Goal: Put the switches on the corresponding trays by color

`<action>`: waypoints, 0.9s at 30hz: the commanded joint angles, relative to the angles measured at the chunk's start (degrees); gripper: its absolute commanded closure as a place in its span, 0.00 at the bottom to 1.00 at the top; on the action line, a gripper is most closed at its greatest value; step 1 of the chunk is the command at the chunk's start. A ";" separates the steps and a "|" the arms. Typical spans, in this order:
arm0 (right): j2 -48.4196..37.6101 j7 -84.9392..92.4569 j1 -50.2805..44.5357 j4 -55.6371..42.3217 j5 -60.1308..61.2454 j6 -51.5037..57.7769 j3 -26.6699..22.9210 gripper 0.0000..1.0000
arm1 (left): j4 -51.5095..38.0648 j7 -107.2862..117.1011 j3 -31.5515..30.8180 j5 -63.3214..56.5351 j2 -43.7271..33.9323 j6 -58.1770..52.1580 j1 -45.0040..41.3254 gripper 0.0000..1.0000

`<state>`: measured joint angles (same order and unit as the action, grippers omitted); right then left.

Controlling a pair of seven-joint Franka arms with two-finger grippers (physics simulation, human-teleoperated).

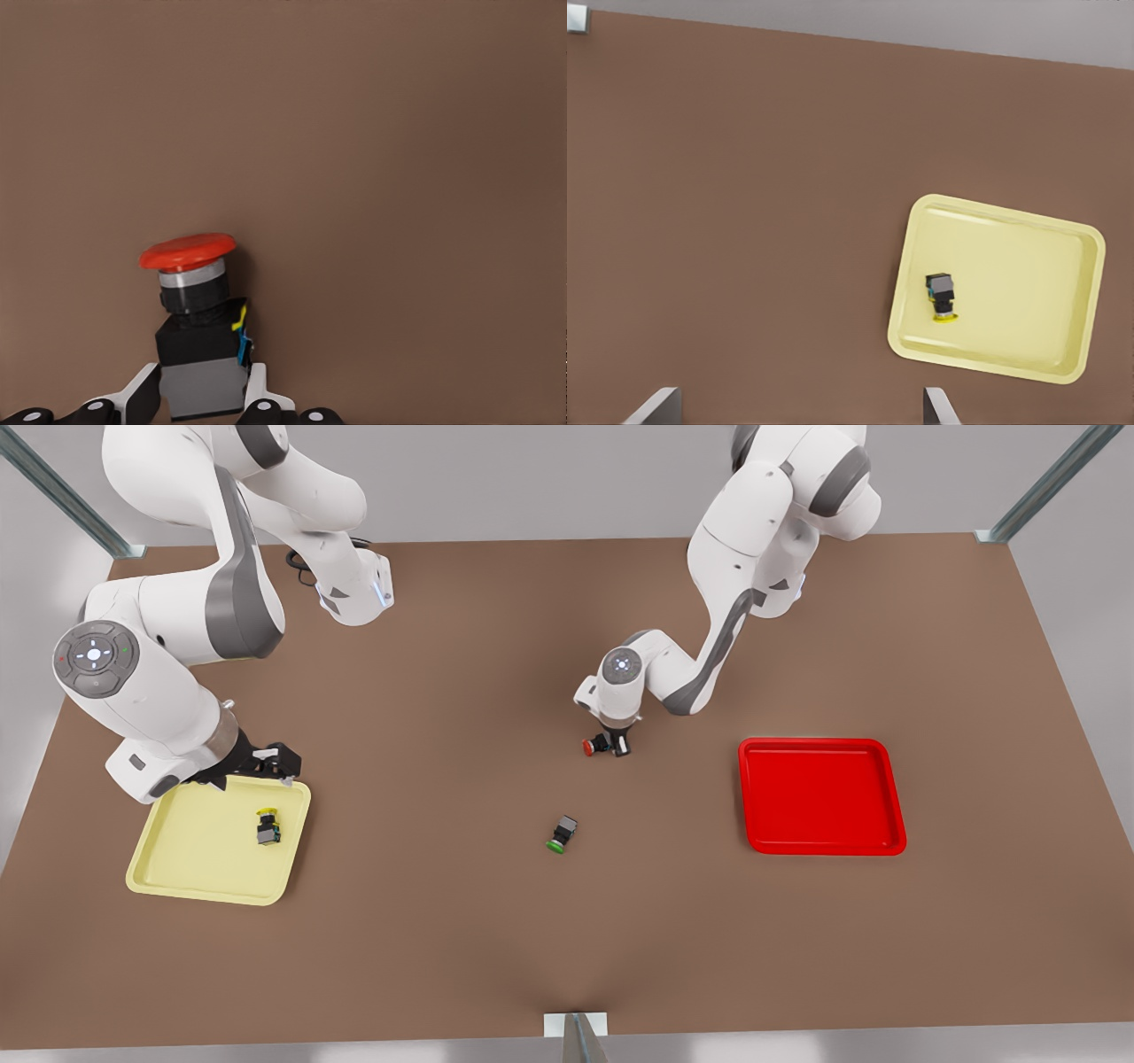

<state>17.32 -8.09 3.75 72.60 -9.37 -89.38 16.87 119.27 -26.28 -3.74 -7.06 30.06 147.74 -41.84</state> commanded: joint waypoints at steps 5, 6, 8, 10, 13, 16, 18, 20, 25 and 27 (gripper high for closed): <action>0.00 0.00 0.03 0.00 -0.04 -0.09 0.00 0.00 | 0.09 0.00 -0.04 -0.06 -0.09 0.00 0.09 0.51; 0.08 0.00 0.03 0.00 0.05 -0.09 0.00 0.00 | 0.09 0.00 -0.04 -0.06 -0.18 0.00 0.09 0.54; 0.08 0.00 -0.05 0.00 -0.04 -0.09 0.00 0.00 | 0.09 0.00 -0.04 -0.06 -0.18 0.00 0.09 0.58; 0.08 0.00 0.03 0.00 0.05 -0.09 -0.08 0.00 | 0.09 -0.09 -0.04 -0.06 -0.27 0.00 0.00 0.59; 0.08 0.00 0.03 0.00 -0.04 -0.09 0.00 0.00 | 0.09 -0.09 -0.04 -0.06 -0.70 -0.17 -0.09 0.59; 0.08 0.00 0.03 0.00 -0.04 -0.09 0.00 0.00 | 0.09 -0.09 -0.04 -0.06 -1.85 -0.61 0.18 0.59; 0.08 0.00 0.03 0.00 0.05 -0.09 0.00 0.00 | 0.44 -0.26 -0.04 -0.06 -3.78 -0.79 0.44 0.59; 0.08 0.00 -0.06 0.00 -0.04 -0.09 0.00 0.00 | 0.88 -0.61 -0.12 -0.06 -5.71 -2.55 1.23 0.59; 0.08 0.00 0.03 0.00 0.05 -0.09 0.00 0.00 | 6.94 -0.53 -0.21 0.03 -16.87 -6.59 2.90 0.59; 0.00 0.00 0.03 0.00 -0.04 0.00 0.00 0.00 | 11.24 -0.53 -0.21 0.03 -21.35 -6.42 3.69 0.59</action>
<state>17.32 -8.09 3.78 72.60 -9.40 -89.38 16.87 132.42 -27.04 -3.98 -5.64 6.96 141.43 -37.47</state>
